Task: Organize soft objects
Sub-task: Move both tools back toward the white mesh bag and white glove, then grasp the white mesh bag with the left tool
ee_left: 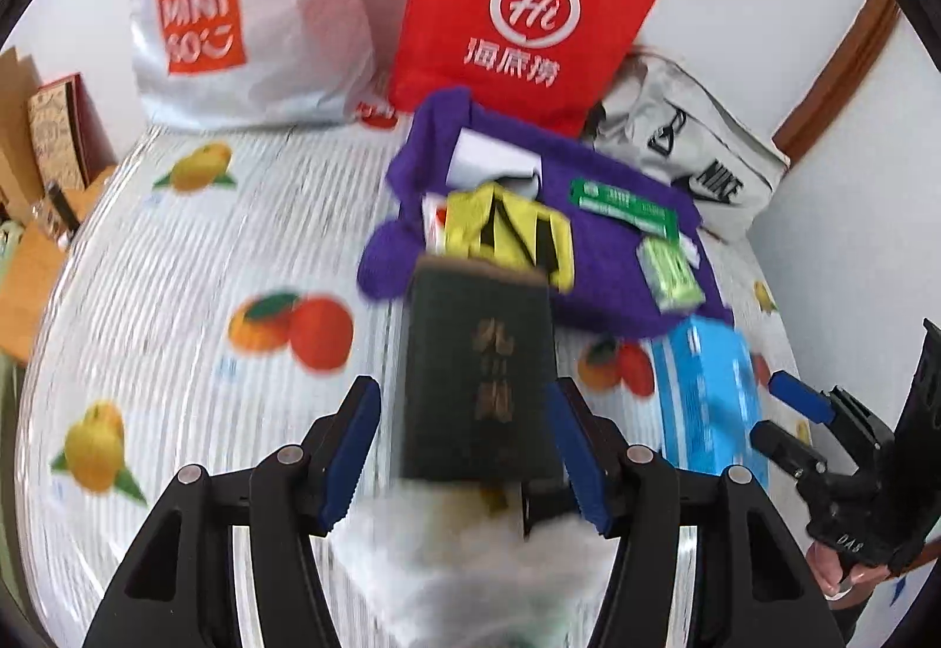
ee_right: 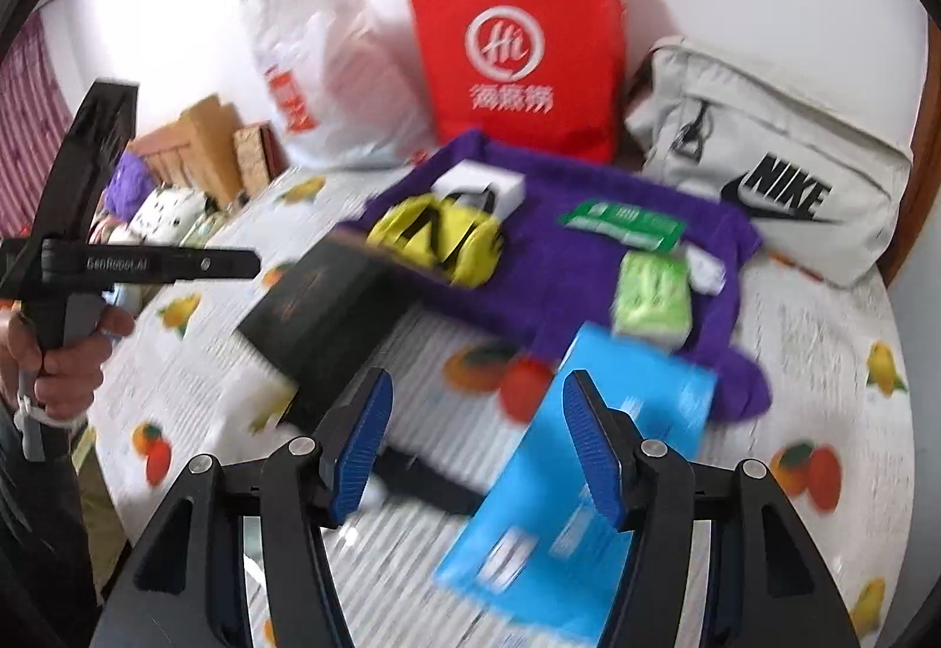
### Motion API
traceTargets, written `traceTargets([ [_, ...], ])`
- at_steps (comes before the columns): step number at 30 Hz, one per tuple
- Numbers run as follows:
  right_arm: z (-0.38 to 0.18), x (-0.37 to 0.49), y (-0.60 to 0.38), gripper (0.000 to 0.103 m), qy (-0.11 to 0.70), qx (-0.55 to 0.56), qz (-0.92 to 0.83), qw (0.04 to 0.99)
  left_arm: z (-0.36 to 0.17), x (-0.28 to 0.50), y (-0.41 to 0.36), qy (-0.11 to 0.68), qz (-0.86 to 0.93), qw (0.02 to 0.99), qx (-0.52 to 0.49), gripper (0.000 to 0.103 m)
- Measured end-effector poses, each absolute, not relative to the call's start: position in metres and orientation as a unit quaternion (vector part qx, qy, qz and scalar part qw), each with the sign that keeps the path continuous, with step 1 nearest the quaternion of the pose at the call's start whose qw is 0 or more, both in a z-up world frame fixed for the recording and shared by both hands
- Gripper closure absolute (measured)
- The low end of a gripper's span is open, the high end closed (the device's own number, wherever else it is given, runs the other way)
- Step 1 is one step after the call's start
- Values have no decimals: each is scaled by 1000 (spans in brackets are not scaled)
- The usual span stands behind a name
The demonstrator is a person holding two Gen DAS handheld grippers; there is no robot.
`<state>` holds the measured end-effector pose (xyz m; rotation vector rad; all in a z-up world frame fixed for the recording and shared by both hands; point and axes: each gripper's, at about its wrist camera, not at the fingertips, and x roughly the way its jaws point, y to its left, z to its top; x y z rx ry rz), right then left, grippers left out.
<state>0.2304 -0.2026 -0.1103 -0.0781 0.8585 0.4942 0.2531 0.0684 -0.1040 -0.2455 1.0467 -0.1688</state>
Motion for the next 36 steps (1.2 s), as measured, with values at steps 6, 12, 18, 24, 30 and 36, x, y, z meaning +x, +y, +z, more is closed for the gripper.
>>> traceTargets([
  [6,-126,186,-196,43,422,-30,242,873,-128,214,80,511,-77,846,-134,27],
  [12,-145,161,-198,43,437,-14,234,868,-164,198,87,532,-69,829,-157,23],
  [18,-165,148,-203,42,456,4,217,863,-183,192,82,512,-89,836,-177,18],
  [24,-173,138,-210,42,465,37,215,858,-186,194,70,507,-119,838,-164,43],
  [30,-171,131,-207,42,463,35,211,860,-185,191,66,505,-156,830,-174,91],
  [36,-171,128,-202,43,462,28,212,860,-169,179,81,485,-143,846,-167,97],
])
